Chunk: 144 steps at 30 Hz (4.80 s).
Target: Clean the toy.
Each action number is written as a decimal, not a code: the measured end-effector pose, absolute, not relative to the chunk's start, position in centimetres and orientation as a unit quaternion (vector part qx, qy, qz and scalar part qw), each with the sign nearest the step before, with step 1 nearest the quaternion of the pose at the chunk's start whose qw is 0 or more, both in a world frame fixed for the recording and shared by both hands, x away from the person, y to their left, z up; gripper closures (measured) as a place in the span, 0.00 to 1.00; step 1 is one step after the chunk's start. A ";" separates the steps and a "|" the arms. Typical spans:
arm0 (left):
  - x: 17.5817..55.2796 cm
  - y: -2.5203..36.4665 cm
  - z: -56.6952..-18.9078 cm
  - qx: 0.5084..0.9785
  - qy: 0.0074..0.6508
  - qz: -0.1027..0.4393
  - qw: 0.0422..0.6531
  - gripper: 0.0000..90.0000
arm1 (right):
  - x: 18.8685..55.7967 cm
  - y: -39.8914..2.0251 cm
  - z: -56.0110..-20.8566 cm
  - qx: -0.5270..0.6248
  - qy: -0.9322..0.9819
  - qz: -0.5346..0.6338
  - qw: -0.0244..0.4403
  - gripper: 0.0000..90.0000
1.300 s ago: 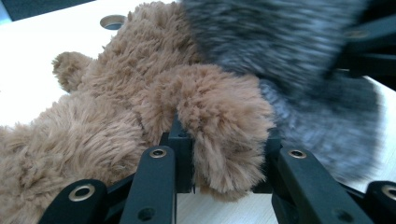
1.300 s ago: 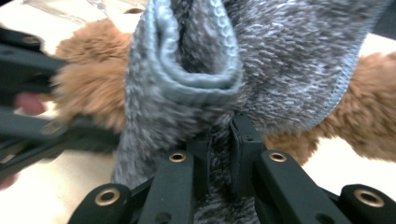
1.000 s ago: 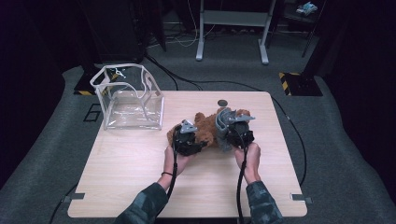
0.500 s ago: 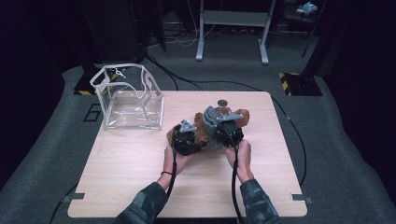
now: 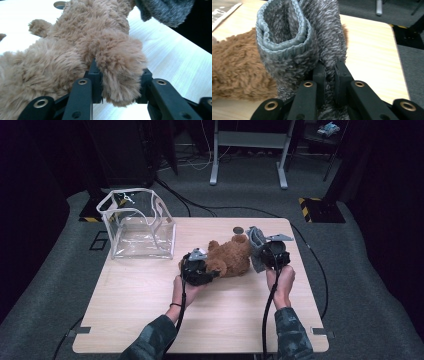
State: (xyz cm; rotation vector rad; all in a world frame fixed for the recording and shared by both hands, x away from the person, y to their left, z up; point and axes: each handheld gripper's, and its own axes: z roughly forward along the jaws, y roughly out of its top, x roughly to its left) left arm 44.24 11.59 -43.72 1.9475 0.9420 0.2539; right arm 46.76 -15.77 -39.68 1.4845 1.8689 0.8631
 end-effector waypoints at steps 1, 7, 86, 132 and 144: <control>44.3 11.7 -43.7 0.794 0.383 0.104 0.461 0.70 | 46.6 -15.9 -39.6 0.557 0.703 0.323 0.303 0.91; 44.2 13.8 -43.5 0.776 0.408 0.126 0.465 0.58 | 45.6 -14.7 -39.9 0.536 0.718 0.342 0.284 0.91; 44.0 18.7 -45.7 0.756 0.454 0.169 0.440 0.81 | 44.1 -0.1 -42.0 0.415 0.815 0.350 0.202 0.91; 44.2 18.5 -45.3 0.763 0.446 0.174 0.435 0.85 | 41.8 -0.5 -45.1 0.416 0.815 0.372 0.157 0.91; 44.4 18.8 -45.4 0.765 0.444 0.168 0.435 0.85 | 43.1 -4.6 -46.3 0.468 0.793 0.353 0.165 0.91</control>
